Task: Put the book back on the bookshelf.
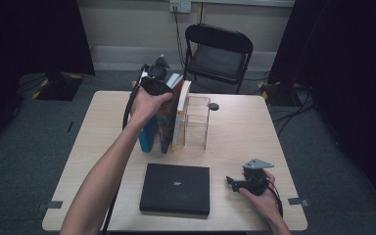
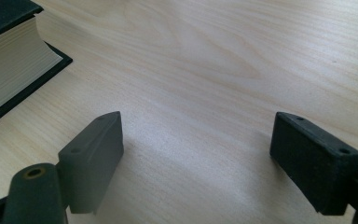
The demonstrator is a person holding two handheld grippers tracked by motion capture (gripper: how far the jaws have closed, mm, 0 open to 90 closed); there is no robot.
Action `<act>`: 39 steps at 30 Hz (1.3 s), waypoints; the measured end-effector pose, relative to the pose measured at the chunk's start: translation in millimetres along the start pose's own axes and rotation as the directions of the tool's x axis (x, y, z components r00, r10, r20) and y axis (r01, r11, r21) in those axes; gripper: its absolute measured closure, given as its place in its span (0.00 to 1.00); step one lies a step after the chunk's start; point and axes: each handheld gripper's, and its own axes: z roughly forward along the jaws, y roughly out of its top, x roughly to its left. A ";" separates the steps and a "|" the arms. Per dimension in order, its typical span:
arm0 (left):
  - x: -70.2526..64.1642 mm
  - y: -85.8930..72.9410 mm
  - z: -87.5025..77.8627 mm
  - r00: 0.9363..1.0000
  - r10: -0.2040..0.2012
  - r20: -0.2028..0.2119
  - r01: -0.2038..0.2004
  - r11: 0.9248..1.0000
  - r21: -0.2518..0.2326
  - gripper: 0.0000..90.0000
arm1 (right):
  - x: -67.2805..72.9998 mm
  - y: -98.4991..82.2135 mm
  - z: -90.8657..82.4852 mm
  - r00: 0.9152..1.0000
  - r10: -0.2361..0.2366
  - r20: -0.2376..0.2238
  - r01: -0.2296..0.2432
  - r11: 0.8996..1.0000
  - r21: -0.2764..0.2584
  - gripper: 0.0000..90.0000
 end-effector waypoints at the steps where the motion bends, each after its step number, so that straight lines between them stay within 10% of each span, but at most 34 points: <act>1: 0.7 -2.0 -0.7 1.000 0.004 0.002 -0.004 1.000 -0.013 0.56 | 0.1 0.0 -0.1 1.000 -0.001 0.000 0.001 1.000 0.001 0.19; 7: 2.2 -20.6 -4.7 1.000 0.021 -0.004 -0.021 0.997 -0.079 0.47 | 0.3 0.0 -0.2 1.000 0.001 -0.001 -0.001 1.000 0.002 0.19; 16: 4.5 -50.1 -15.4 0.995 0.071 0.065 -0.053 0.969 -0.241 0.46 | 0.5 0.0 -0.1 1.000 0.000 0.002 0.000 1.000 0.001 0.19; 23: -7.6 -81.7 -14.9 0.977 0.208 -0.056 -0.214 0.904 -0.369 0.42 | 0.7 0.0 -0.1 1.000 0.001 0.003 -0.001 1.000 0.001 0.19; 26: -7.9 -89.1 -15.5 0.975 0.210 -0.068 -0.219 0.883 -0.415 0.41 | 0.7 0.0 -0.1 1.000 0.001 0.003 -0.001 1.000 0.001 0.19; 37: -3.3 -104.0 -22.0 0.988 0.154 -0.003 -0.136 0.862 -0.489 0.47 | 0.8 0.0 0.0 1.000 0.001 0.004 -0.001 1.000 0.001 0.19; 39: -2.5 -107.4 -22.0 0.987 0.161 0.014 -0.135 0.869 -0.475 0.52 | 0.8 0.0 0.0 1.000 0.002 0.003 -0.002 1.000 0.001 0.19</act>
